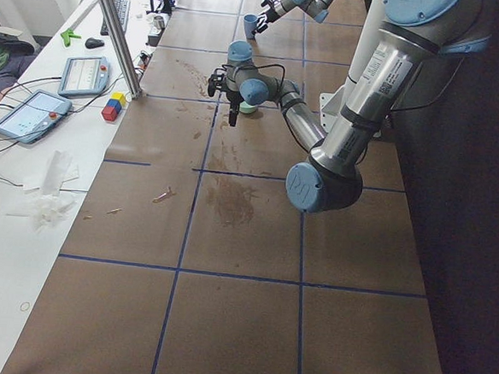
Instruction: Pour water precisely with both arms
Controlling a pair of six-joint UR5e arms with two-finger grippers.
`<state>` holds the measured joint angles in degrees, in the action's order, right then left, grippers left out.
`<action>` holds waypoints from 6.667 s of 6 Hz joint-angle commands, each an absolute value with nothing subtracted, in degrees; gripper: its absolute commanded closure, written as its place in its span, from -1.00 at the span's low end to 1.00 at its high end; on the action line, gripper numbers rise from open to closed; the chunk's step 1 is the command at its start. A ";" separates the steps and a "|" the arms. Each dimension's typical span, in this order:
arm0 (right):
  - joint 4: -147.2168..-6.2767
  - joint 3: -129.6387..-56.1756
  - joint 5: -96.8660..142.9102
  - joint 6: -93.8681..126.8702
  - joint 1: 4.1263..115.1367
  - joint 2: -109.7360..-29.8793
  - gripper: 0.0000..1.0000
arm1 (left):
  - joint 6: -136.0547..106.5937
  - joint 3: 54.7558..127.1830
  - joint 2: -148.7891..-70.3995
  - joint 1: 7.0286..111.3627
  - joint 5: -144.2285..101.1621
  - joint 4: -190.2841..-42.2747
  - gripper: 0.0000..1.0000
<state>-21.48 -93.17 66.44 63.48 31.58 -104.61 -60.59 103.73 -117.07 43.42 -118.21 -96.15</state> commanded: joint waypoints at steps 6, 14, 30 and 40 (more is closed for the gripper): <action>-3.17 -94.75 85.78 56.46 39.29 -118.47 -0.98 | -62.40 104.15 -117.16 43.42 -118.12 -96.15 -1.00; -65.11 -98.51 135.60 3.84 91.56 -106.21 -0.99 | -64.76 103.80 -117.86 40.62 -117.60 -95.89 -1.00; -92.02 -102.48 136.76 -10.37 96.94 -99.76 -1.00 | -83.23 85.86 -131.13 29.88 -106.25 -106.61 1.00; -92.02 -102.39 134.38 -10.46 92.29 -99.76 -1.00 | -33.61 94.84 -102.07 67.22 -138.87 -110.01 1.00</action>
